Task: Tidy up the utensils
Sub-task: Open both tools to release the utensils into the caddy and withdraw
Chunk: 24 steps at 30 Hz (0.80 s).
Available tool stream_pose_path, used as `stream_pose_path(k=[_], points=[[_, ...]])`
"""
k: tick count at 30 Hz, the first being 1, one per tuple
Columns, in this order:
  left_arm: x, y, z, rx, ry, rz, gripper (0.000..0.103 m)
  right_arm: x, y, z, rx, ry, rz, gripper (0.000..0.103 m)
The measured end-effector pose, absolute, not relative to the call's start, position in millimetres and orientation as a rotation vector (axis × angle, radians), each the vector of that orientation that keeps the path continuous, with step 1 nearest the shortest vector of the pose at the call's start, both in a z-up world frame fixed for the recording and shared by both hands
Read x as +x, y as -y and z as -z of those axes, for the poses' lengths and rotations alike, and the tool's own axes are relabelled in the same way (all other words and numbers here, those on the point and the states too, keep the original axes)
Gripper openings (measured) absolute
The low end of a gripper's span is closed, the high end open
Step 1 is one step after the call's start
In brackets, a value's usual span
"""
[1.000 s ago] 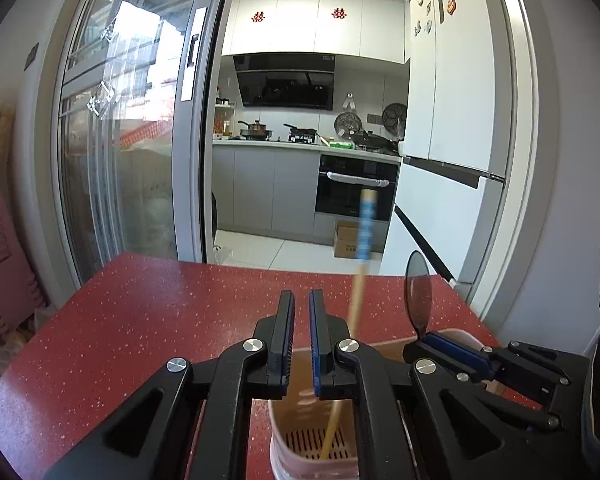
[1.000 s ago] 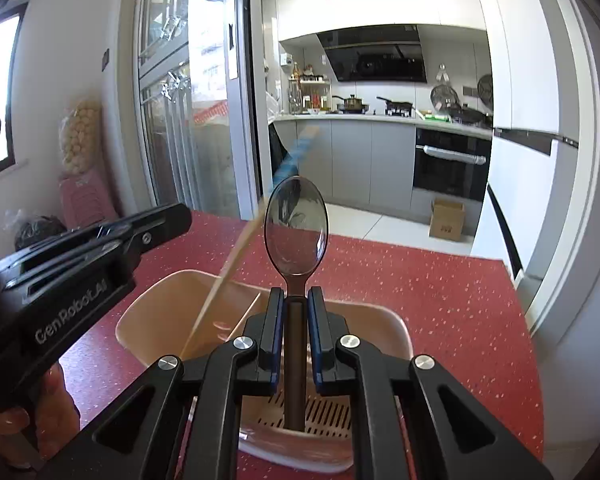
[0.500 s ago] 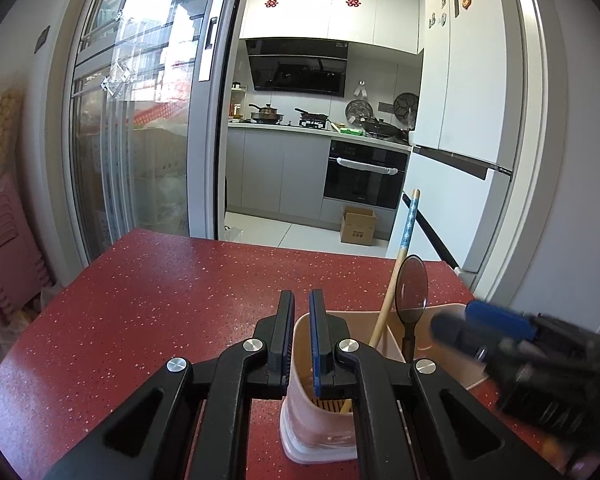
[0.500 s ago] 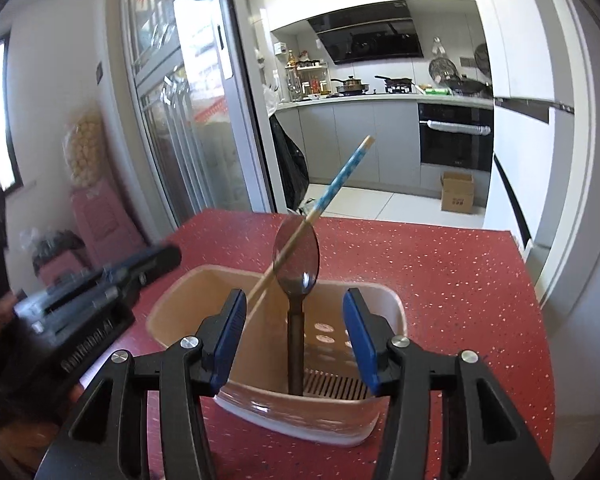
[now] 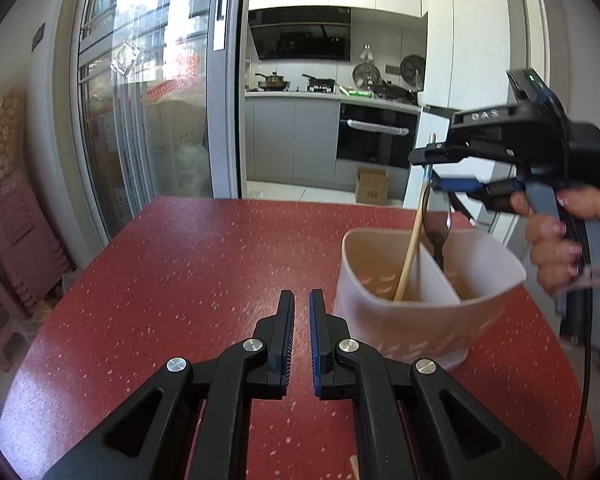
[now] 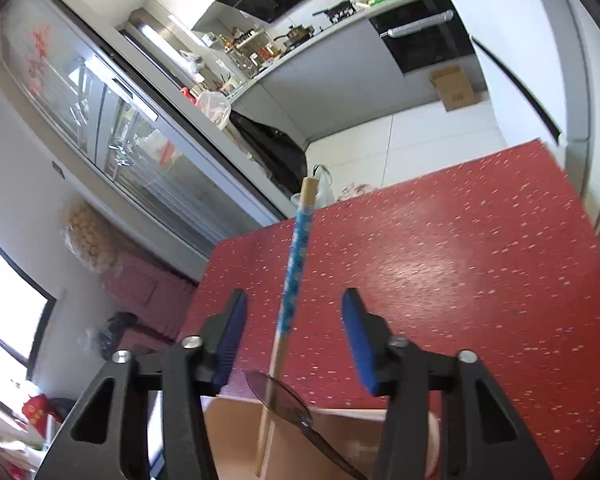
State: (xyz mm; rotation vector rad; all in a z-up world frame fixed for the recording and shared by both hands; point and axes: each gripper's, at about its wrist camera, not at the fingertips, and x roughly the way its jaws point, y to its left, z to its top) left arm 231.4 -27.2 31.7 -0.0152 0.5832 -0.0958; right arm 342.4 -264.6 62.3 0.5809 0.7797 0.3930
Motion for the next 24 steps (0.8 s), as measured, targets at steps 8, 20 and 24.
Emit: stream_pose_path(k=[8,20,24], points=[[221,18,-14,0.022,-0.659,0.047,0.037,315,237,-96,0.343,-0.633,-0.376,0.009],[204,-1,-4,-0.022,-0.723,0.015,0.037,258,169,-113,0.002,-0.565,-0.429,0.046],[194,-5,-3,-0.035,-0.733,0.026,0.053,236,189,-117,0.075,-0.594,-0.384,0.052]])
